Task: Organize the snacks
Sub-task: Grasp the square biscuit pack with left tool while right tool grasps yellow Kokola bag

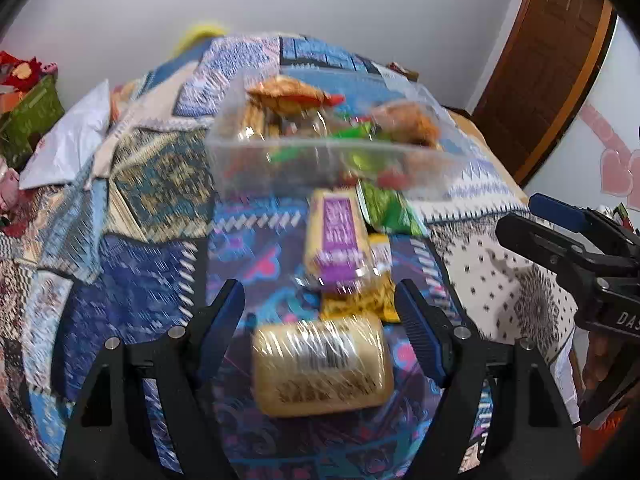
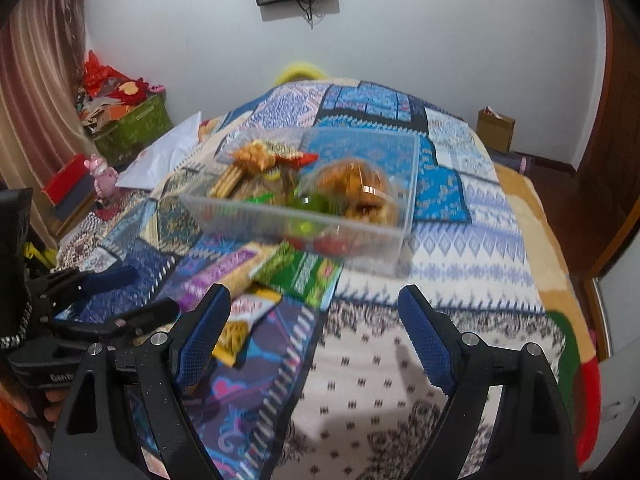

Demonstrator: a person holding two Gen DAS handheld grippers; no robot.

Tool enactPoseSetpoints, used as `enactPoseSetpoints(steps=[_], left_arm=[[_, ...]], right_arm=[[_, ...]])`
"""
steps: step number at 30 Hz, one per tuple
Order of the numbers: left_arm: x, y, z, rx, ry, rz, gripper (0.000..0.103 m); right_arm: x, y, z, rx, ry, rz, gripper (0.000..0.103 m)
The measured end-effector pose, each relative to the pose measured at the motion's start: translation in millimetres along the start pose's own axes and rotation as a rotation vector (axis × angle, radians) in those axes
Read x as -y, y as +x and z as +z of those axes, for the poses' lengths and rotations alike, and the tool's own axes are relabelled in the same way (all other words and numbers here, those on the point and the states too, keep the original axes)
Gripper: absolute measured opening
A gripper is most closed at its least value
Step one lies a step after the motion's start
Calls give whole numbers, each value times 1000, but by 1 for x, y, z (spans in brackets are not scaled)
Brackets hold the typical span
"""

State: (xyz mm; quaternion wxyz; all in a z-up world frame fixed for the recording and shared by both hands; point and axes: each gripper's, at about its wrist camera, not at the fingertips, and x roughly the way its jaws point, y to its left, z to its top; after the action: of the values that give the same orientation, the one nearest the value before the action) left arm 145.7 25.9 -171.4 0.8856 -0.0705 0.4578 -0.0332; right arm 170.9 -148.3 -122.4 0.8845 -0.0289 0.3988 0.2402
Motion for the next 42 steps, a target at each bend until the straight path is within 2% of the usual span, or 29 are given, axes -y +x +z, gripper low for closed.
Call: enactPoseSetpoints(steps=[3, 6, 8, 11, 13, 17, 21, 23, 31, 37, 38, 39, 40, 42], left_arm=[[1, 7, -10, -21, -14, -3, 77], [6, 7, -18, 7, 22, 31, 78], [10, 7, -22, 12, 49, 37, 85], [10, 7, -27, 20, 73, 45, 88], [2, 13, -30, -18, 46, 36, 89], [-28, 23, -41, -71, -91, -47, 91], [-48, 18, -48, -42, -115, 12, 88], [-57, 17, -50, -37, -127, 13, 82], [-74, 19, -50, -28, -160, 27, 82], [-71, 25, -44, -46, -155, 43, 83], [-72, 25, -43, -48, -161, 39, 83], [-72, 26, -42, -48, -167, 37, 83], [-72, 26, -41, -48, -173, 36, 83], [-73, 26, -39, -47, -188, 32, 83]], right_arm=[[0, -1, -10, -19, 12, 2, 84], [-1, 2, -17, -39, 15, 2, 84], [-4, 7, -20, -57, 11, 3, 84], [-10, 13, -22, -74, 5, 8, 84], [-14, 16, -24, -83, 1, 15, 84], [-28, 28, -25, -109, -28, 23, 84], [-38, 41, -25, -138, -45, 35, 84], [-45, 49, -24, -153, -52, 45, 84], [-70, 79, -19, -196, -93, 61, 84], [-63, 92, -19, -231, -41, 107, 84], [-61, 91, -20, -225, -41, 113, 82], [-61, 89, -20, -220, -42, 114, 76], [-60, 87, -21, -218, -44, 117, 65], [-57, 84, -22, -222, -47, 140, 56]])
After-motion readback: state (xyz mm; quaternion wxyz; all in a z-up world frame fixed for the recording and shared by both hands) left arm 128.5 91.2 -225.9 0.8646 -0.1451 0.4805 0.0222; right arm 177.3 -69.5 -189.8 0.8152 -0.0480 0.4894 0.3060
